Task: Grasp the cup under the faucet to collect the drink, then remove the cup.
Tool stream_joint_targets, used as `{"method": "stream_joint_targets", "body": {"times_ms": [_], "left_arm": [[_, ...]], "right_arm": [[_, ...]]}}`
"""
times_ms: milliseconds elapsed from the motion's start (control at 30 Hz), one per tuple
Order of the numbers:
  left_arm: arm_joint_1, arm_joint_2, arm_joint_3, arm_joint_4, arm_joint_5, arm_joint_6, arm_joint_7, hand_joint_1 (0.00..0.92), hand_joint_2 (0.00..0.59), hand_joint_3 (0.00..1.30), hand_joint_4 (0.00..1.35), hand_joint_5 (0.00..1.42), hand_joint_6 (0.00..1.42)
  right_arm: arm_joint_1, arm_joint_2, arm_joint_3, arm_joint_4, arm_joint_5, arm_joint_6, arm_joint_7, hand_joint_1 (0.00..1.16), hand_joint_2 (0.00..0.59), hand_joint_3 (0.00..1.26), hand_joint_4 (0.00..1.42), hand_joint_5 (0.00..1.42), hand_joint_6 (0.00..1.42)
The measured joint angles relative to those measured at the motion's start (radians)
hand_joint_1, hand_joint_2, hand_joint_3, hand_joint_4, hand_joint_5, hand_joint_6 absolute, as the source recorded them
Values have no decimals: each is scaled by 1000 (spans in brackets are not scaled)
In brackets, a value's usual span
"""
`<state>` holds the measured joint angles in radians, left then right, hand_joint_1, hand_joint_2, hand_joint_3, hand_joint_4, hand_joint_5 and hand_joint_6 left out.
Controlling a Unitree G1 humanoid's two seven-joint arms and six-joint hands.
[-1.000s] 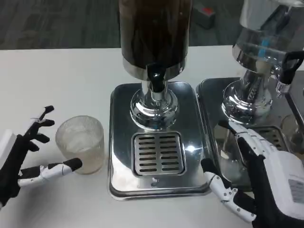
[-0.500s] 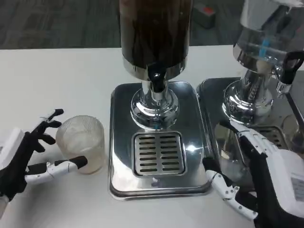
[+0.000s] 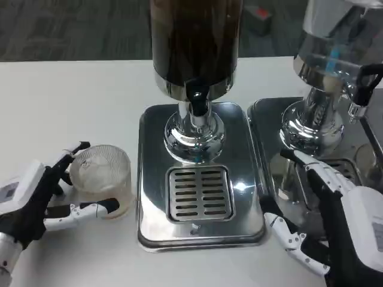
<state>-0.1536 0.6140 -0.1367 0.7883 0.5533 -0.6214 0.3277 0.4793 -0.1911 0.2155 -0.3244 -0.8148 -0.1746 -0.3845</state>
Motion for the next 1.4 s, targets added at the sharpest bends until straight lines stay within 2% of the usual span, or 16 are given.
{"method": "stream_joint_targets", "body": {"times_ms": [400,500,667,867,1033,1400], "left_arm": [[-10,-32,-11,-31,16,59,29,299,28,236,383,591,812],[-12,-40,-15,-31,16,59,41,297,28,284,442,647,914],[-12,-56,-15,-30,15,46,90,308,41,424,616,818,1180],[-12,-69,-27,-26,30,22,158,314,54,506,700,903,1330],[-12,-72,-33,-15,42,15,190,332,58,535,742,967,1416],[-10,-87,-39,5,50,12,276,388,58,669,886,1088,1424]], "right_arm": [[10,4,0,-3,14,0,0,378,328,263,234,235,281],[14,6,0,-3,14,0,0,379,328,263,236,236,282],[19,7,0,-4,14,0,0,380,328,263,247,236,294],[23,8,0,-8,13,0,0,395,320,285,247,246,305],[27,12,-1,-19,13,0,0,397,320,291,247,247,306],[36,23,0,-20,12,0,0,399,319,294,259,247,308]]}}
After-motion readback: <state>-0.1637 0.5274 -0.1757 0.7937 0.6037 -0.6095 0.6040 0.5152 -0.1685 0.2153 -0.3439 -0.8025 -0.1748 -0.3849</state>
